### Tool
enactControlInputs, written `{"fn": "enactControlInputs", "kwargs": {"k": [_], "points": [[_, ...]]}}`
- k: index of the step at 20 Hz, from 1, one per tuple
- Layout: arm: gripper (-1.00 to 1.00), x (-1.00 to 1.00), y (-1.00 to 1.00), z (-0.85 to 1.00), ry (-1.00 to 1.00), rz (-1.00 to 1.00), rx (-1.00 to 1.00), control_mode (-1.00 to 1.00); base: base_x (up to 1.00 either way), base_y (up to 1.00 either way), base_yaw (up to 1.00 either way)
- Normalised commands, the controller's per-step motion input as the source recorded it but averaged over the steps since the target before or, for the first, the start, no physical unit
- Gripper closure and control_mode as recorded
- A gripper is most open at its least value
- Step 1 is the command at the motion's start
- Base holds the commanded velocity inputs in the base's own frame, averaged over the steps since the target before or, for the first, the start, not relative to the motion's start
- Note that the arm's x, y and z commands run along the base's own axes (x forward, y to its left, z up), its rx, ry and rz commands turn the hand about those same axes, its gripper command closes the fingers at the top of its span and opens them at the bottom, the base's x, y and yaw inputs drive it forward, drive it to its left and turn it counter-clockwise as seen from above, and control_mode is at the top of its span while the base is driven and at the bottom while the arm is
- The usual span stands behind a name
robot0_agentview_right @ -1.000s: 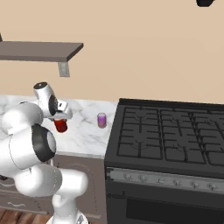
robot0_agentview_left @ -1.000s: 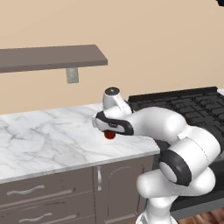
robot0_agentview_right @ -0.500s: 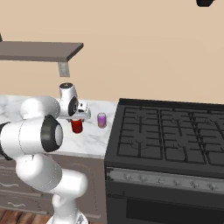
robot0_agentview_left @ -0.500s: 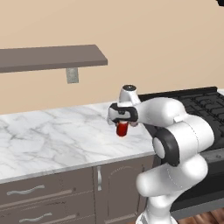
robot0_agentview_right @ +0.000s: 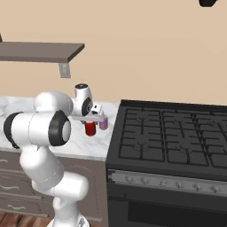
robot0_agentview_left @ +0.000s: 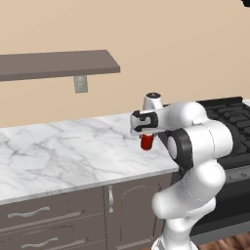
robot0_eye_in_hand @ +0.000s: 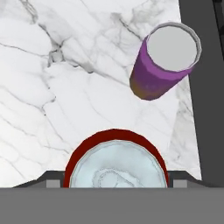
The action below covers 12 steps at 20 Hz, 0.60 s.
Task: Four empty soda cans are scattered around the kitchen. Gather all the cans and cluster them next to the stove for recycling.
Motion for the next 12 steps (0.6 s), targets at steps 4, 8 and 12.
{"fn": "enactControlInputs", "kwargs": {"k": [4, 8, 12], "points": [[1.0, 0.05, -0.21, 0.0, 0.0, 0.0, 0.01, -1.0, 0.0, 0.0, 0.0], [1.0, 0.01, -0.28, -0.07, 0.0, 0.0, 0.0, -1.0, 0.0, 0.0, 0.0], [1.0, 0.05, -0.32, -0.13, 0.0, 0.0, 0.0, -1.0, 0.0, 0.0, 0.0]]}}
